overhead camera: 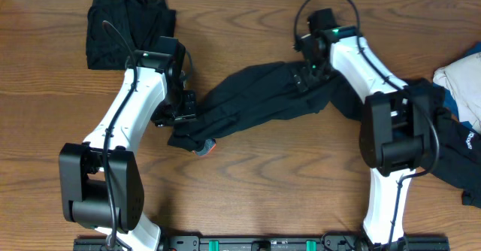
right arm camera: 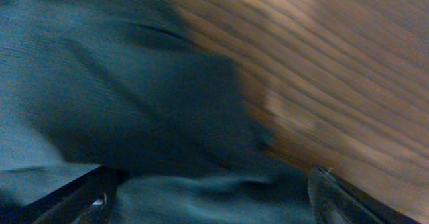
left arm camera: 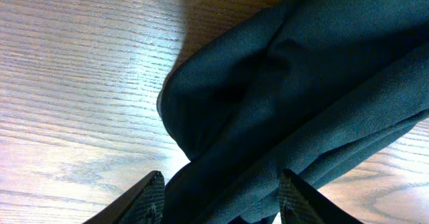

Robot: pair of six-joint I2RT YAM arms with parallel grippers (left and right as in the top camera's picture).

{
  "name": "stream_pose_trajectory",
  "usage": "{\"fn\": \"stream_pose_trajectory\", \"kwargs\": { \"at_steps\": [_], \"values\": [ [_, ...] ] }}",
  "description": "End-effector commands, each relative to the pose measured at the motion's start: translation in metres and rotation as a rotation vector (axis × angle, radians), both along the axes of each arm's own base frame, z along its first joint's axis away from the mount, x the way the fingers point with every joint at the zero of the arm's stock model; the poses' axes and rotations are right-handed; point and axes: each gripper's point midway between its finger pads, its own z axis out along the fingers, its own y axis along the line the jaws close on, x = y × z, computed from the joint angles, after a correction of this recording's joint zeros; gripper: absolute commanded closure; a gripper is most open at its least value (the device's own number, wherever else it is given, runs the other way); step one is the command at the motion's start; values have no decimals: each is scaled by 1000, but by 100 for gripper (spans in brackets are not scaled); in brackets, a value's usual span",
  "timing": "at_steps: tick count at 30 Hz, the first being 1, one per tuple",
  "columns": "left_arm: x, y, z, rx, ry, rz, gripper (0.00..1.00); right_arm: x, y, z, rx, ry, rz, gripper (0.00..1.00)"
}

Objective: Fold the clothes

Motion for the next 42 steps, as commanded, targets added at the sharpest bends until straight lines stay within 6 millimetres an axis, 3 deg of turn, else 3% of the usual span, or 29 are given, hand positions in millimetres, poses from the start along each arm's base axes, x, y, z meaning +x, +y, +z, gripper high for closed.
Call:
{"fn": "stream_pose_trajectory", "kwargs": {
  "at_steps": [1, 6, 12, 17, 20, 22, 24, 30, 35, 38, 42],
  "values": [
    [-2, 2, -4, 4, 16, -8, 45, -3, 15, -2, -3, -3, 53, 11],
    [-2, 2, -4, 4, 16, -8, 45, -7, 14, -12, -21, 17, 56, 11],
    [-2, 2, -4, 4, 16, -9, 45, -16, 7, -51, -60, 98, 51, 13],
    [-2, 2, -4, 4, 16, -9, 45, -15, -1, -60, -106, 101, 44, 24],
    [-2, 2, -4, 4, 15, -9, 45, -9, -11, -54, -158, 73, 30, 40],
    [-2, 2, -4, 4, 15, -9, 45, -4, -21, -49, -216, 52, 20, 61],
    [-2, 2, -4, 3, 16, -9, 45, 1, -31, -41, -276, 33, 10, 69],
    [-2, 2, -4, 4, 15, -9, 45, 25, -56, -3, -447, -54, -24, 78],
    [-6, 0, -4, -8, 31, -9, 45, 41, -48, 32, -459, -114, -25, 80],
    [-14, -21, 0, -132, 65, -46, 45, 48, -39, 45, -441, -145, -30, 80],
    [-18, -54, 7, -290, 60, -145, 45, 49, -28, 46, -396, -150, -25, 78]
  ]
}}
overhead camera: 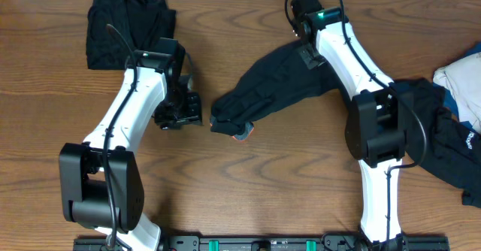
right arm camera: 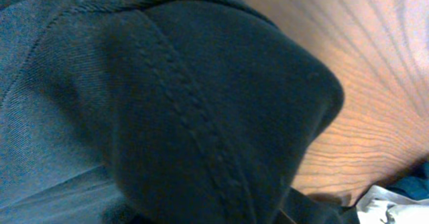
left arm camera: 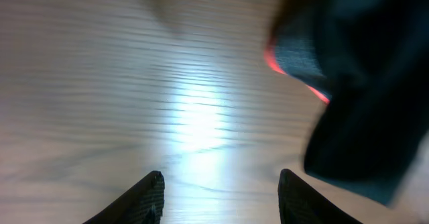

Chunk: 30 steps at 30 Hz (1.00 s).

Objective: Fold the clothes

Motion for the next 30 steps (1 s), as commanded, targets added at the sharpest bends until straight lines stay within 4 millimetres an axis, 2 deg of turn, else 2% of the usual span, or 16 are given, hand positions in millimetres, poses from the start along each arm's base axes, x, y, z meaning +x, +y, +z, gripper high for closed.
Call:
{"fn": "stream_pose_trajectory", "kwargs": {
  "at_steps": [1, 5, 9, 12, 16, 17, 19, 22, 26, 28, 30],
  "values": [
    [-5, -33, 3, -149, 3, -100, 45, 0, 14, 2, 24, -8, 11, 78],
    [-1, -55, 2, -159, -47, -168, 45, -3, 29, -3, 111, 16, 21, 77],
    [-2, -78, 2, -170, -82, -237, 45, -4, 30, -4, 123, 17, 11, 76],
    [-1, -88, 1, -174, -97, -265, 44, -4, 29, -4, 122, 20, 11, 76],
    [3, -92, 0, -177, -114, -263, 44, -7, 29, -5, 118, 31, 10, 76],
    [4, -91, -1, -171, -120, -262, 39, -7, 28, -5, 117, 33, 10, 76],
    [6, -88, -6, -148, -118, -258, 37, -8, 28, -5, 116, 37, 10, 76],
    [9, -79, -19, -85, -98, -235, 37, -10, 28, -5, 115, 43, 9, 77],
    [5, -77, -43, -63, -29, -235, 37, -12, 27, -5, 112, 51, 8, 78],
    [2, -75, -55, -53, 7, -234, 48, -11, 26, -5, 110, 48, 1, 79],
    [1, -72, -63, -34, 30, -234, 66, -11, 24, -5, 99, 43, -3, 79]
  ]
}}
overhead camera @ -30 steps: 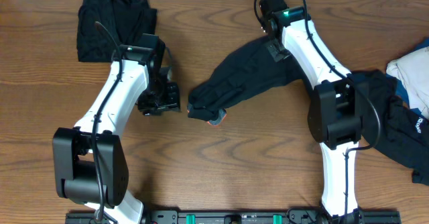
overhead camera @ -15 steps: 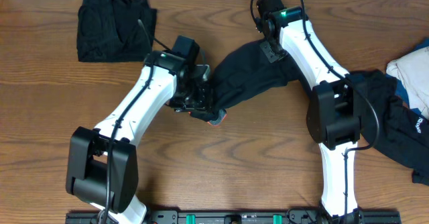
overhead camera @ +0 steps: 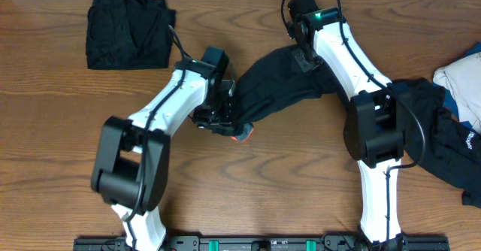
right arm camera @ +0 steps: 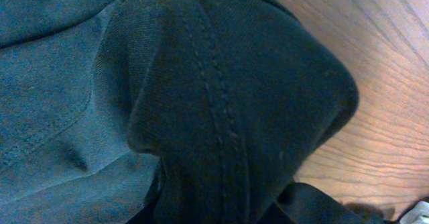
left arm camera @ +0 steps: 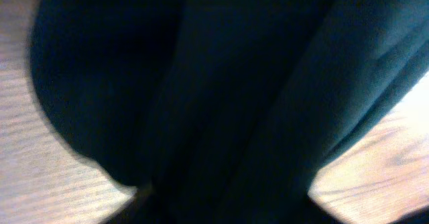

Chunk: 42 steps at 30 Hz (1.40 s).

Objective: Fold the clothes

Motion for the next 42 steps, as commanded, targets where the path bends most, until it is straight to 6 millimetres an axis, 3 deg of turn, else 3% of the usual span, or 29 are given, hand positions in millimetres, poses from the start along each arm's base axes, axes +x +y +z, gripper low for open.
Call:
{"fn": "stream_pose_trajectory", "kwargs": {
  "at_steps": [1, 3, 8, 19, 25, 28, 31, 33, 35, 36, 42],
  "values": [
    [-3, 12, -17, 69, 31, -2, 76, 3, 1, 4, -18, -23, -11, 78],
    [-2, 24, -19, 131, 23, 8, 86, 5, -5, 7, -56, -37, -20, 78],
    [3, 64, -20, 247, 33, 87, 91, 10, -19, 12, -117, -61, -38, 79],
    [15, 148, -19, 270, 74, 327, 91, 23, -52, 14, -107, -98, -112, 78],
    [17, 173, -19, 270, 75, 369, 91, 25, -65, 13, -87, -103, -162, 79],
    [17, 176, -19, 269, 76, 377, 91, 20, -45, 5, 19, -64, -135, 81],
    [17, 176, -19, 269, 75, 370, 91, 13, -2, -2, 199, 8, -5, 79],
    [17, 176, -19, 269, 75, 370, 91, 9, 23, -3, 289, 34, 80, 72],
    [17, 176, -19, 269, 75, 370, 91, 11, 34, -1, 324, 23, 105, 54],
    [17, 176, -19, 269, 75, 370, 91, 12, 38, -1, 336, 18, 112, 52],
    [17, 177, -19, 269, 75, 370, 91, 4, 71, 2, 441, 46, 215, 53]
  ]
}}
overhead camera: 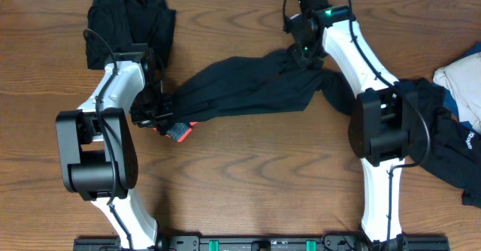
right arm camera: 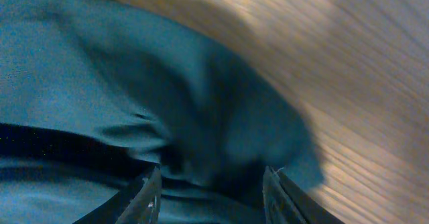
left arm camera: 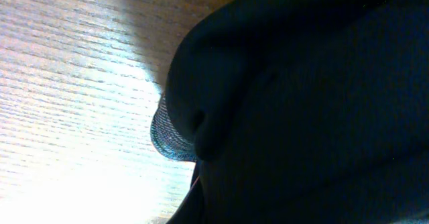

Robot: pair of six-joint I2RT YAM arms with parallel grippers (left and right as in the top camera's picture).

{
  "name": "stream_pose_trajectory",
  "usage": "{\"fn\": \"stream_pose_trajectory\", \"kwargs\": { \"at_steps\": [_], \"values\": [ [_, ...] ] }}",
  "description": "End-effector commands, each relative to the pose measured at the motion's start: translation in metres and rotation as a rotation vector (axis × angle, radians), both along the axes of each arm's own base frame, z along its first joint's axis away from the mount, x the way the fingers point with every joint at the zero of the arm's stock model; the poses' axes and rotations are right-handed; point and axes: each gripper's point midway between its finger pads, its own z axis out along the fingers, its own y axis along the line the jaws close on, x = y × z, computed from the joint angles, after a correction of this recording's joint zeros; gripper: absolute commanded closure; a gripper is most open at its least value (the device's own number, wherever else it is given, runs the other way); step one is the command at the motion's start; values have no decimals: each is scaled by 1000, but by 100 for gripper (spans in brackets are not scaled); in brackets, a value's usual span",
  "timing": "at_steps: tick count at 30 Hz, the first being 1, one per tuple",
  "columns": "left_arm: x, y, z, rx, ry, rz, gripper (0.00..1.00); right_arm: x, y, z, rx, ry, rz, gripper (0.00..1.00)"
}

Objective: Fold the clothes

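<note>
A black garment [overhead camera: 240, 86] lies stretched across the table's middle, its left end showing an orange-red lining [overhead camera: 185, 133]. My left gripper [overhead camera: 164, 119] is at that left end. In the left wrist view dark cloth [left arm camera: 301, 103] fills the frame and hides the fingers, so it looks shut on the garment. My right gripper [overhead camera: 303, 55] is over the garment's upper right end. In the right wrist view its fingers [right arm camera: 149, 194] stand apart, with the cloth [right arm camera: 100, 83] lying between them at the gripper [right arm camera: 211, 190].
A folded black garment [overhead camera: 124, 25] lies at the back left corner. A heap of dark and blue clothes [overhead camera: 451, 138] and a white piece [overhead camera: 458, 78] sit at the right edge. The wooden table [overhead camera: 248, 191] runs to the front rail.
My left gripper has moved from the table's middle to the left with the garment's end, so the garment is now stretched out long. The right gripper's fingers, then buried in cloth, now stand apart.
Both grippers were first at the spread garment's two ends. Then the left stood open and empty on bare wood, with the garment bunched toward the right gripper. The left then reached into the bunched end, and now holds it out to the left.
</note>
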Motion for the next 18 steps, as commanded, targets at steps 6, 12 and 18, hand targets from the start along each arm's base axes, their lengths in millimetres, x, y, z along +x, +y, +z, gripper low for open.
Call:
{"fn": "stream_pose_trajectory", "kwargs": {
  "at_steps": [6, 12, 18],
  "values": [
    [-3, 5, -1, 18, 12, -5, 91, -15, 29, -8, 78, 42, 97, 52],
    [-3, 5, -1, 18, 12, -5, 91, -16, 29, -24, 75, 60, 96, 53],
    [-4, 5, -1, 18, 15, -5, 91, -5, 8, -34, -40, 24, 13, 54]
  ]
}}
